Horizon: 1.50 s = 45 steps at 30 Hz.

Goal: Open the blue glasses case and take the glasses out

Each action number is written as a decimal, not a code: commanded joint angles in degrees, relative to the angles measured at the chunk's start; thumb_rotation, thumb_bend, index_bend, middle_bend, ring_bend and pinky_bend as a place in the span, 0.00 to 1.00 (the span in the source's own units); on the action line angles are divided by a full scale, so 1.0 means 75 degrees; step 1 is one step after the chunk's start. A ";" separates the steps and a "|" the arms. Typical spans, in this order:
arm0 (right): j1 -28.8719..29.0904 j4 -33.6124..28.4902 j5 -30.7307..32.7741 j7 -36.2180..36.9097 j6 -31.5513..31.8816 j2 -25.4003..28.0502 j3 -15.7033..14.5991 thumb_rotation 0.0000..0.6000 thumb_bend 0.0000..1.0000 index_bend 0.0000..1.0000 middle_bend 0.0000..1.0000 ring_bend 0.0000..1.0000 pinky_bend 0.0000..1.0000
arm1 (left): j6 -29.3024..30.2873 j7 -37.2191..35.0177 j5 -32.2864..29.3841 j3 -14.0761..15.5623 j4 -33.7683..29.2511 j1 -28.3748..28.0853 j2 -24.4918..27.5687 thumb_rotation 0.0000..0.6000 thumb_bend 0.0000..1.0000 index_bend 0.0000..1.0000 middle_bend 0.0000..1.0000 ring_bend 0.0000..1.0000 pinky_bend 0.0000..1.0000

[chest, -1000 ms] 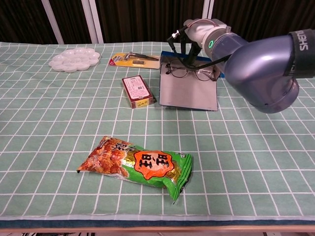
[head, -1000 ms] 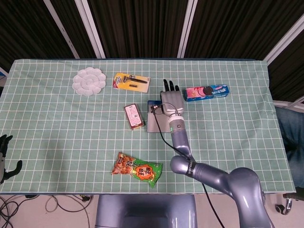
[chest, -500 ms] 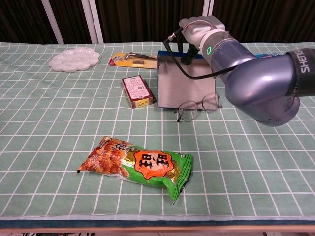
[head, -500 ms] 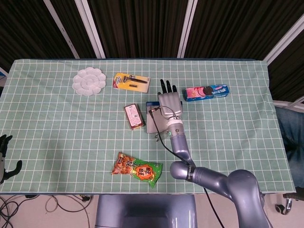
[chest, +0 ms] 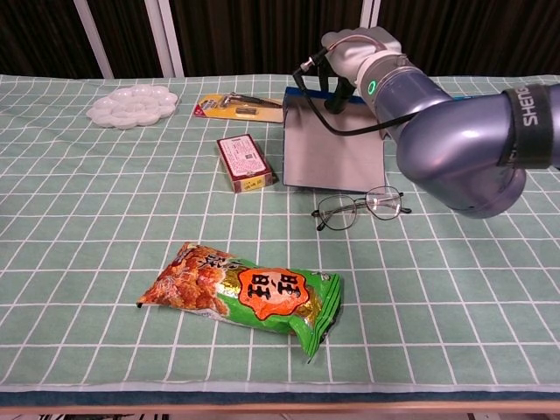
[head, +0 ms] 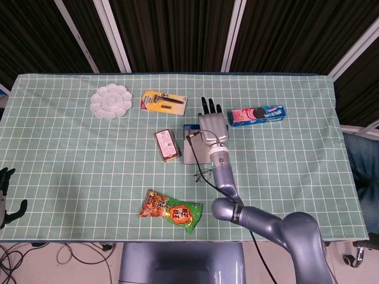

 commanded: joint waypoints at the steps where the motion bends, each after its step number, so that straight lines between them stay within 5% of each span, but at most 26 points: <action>1: 0.0051 0.0249 -0.0017 0.0123 -0.0130 -0.0010 0.0147 1.00 0.50 0.55 0.00 0.00 0.17 | -0.0004 0.0002 0.0002 0.0002 0.0001 -0.0001 0.0002 1.00 0.39 0.07 0.00 0.00 0.00; 12: -0.0134 0.0967 0.0147 0.0507 -0.0573 0.0405 0.0537 1.00 0.50 0.55 0.00 0.00 0.17 | -0.0028 -0.0002 -0.0022 -0.0003 -0.0004 -0.0012 0.0011 1.00 0.39 0.07 0.00 0.00 0.00; 34: -0.0956 0.1522 -0.0851 0.1425 -0.1387 0.1248 -0.0207 1.00 0.50 0.54 0.00 0.00 0.17 | 0.0100 0.0042 -0.0036 -0.0028 -0.0004 0.0025 -0.0023 1.00 0.39 0.07 0.00 0.00 0.00; 45: -0.1078 0.1402 -0.0272 0.0829 -0.2125 0.1394 -0.0171 1.00 0.31 0.26 0.00 0.00 0.17 | 0.0094 0.0077 -0.0022 -0.0019 0.0000 0.0019 -0.0032 1.00 0.39 0.07 0.00 0.00 0.00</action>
